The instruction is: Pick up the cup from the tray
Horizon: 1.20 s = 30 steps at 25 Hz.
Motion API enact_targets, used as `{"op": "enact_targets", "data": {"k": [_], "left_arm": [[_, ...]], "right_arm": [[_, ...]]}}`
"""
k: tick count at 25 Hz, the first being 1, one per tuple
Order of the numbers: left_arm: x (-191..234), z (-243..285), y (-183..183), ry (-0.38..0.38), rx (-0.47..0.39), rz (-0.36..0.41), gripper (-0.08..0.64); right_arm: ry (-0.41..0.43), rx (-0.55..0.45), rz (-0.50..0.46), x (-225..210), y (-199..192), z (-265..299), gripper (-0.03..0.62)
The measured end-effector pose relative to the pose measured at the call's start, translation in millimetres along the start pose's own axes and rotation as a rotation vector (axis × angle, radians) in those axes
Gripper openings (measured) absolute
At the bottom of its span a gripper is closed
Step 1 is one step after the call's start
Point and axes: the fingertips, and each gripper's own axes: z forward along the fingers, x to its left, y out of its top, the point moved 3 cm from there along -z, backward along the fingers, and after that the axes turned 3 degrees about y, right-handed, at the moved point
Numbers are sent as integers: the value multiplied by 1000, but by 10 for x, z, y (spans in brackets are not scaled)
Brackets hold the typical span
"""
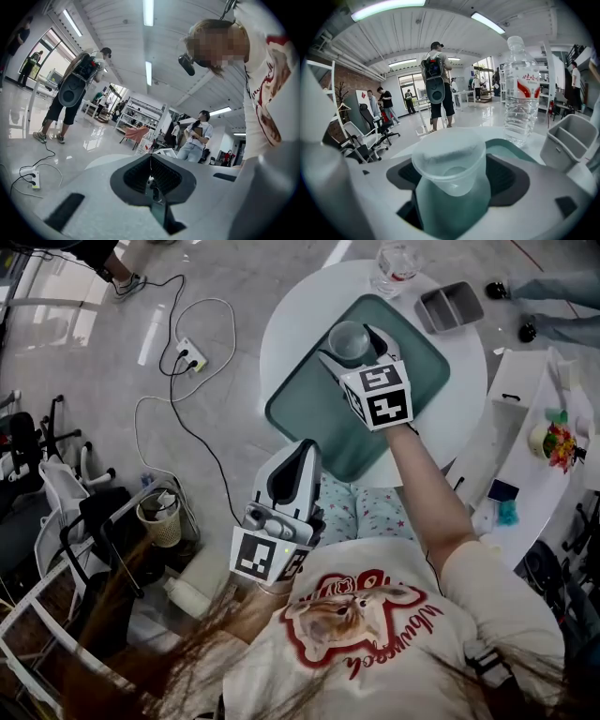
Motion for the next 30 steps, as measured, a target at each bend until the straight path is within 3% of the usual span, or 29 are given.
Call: {"op": "enact_targets", "data": {"k": [17, 20, 30], "left_arm": [[-7, 109, 36, -1, -2, -23, 14], [-10, 119, 6, 2, 11, -13, 15], [-182, 272, 87, -31, -8, 1, 14]], "right_arm": [[19, 16, -29, -17, 113, 161, 377], [10, 0, -37, -33, 129, 124, 328], [4, -75, -11, -96, 351, -217, 327]]}}
